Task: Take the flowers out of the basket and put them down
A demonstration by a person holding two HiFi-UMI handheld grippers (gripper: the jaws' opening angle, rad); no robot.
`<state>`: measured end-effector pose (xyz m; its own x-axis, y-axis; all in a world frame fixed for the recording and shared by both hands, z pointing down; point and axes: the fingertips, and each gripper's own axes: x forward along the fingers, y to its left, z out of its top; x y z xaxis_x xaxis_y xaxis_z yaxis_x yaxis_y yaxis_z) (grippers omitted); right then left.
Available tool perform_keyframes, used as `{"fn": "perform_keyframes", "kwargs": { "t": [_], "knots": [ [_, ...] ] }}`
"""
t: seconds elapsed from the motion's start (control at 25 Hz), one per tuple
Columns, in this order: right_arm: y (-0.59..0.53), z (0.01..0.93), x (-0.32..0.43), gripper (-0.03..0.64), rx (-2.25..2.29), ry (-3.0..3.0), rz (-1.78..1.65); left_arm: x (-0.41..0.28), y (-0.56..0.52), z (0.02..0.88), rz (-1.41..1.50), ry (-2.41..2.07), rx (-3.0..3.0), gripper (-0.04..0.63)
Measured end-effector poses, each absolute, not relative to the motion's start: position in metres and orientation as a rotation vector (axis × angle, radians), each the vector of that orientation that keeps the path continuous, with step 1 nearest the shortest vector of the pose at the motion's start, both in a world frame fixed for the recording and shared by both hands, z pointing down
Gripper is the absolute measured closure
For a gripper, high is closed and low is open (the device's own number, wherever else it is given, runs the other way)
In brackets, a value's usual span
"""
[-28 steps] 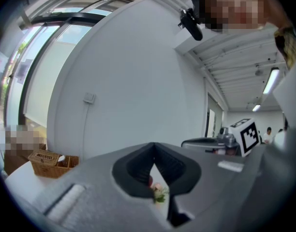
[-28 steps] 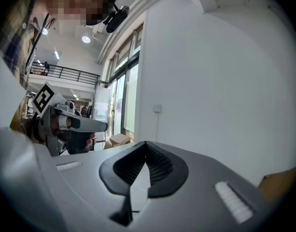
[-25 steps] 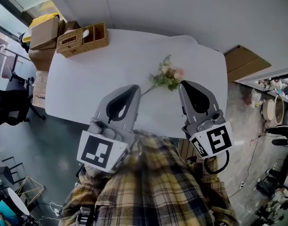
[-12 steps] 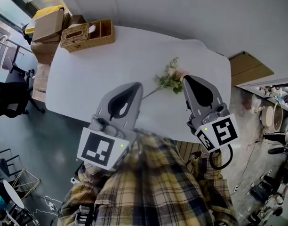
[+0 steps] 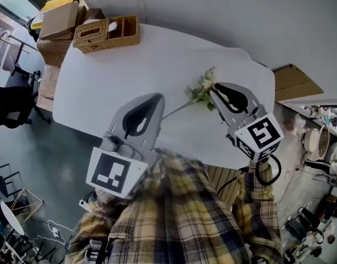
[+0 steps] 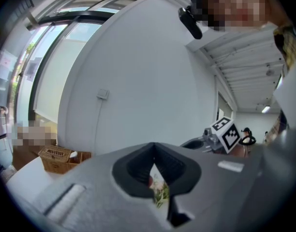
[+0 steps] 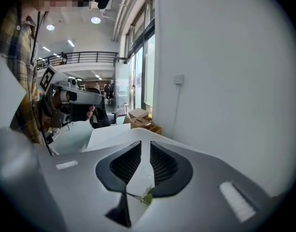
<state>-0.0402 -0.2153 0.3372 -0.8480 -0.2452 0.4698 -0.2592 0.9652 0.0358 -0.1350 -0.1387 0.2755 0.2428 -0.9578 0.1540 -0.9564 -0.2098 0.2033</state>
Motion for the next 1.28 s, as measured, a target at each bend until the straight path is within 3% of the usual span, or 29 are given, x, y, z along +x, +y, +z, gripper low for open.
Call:
{"fn": "perform_keyframes", "kwargs": {
  "t": [0.72, 1.28],
  "knots": [
    [-0.222, 0.428, -0.055, 0.531, -0.114, -2.263, -0.098, -0.186, -0.125, 0.301, 0.017, -1.903, 2.063, 0.594],
    [-0.206, 0.520, -0.043, 0.440, -0.410, -1.957, -0.174, -0.191, -0.124, 0.323, 0.077, -1.897, 2.001, 0.594]
  ]
}}
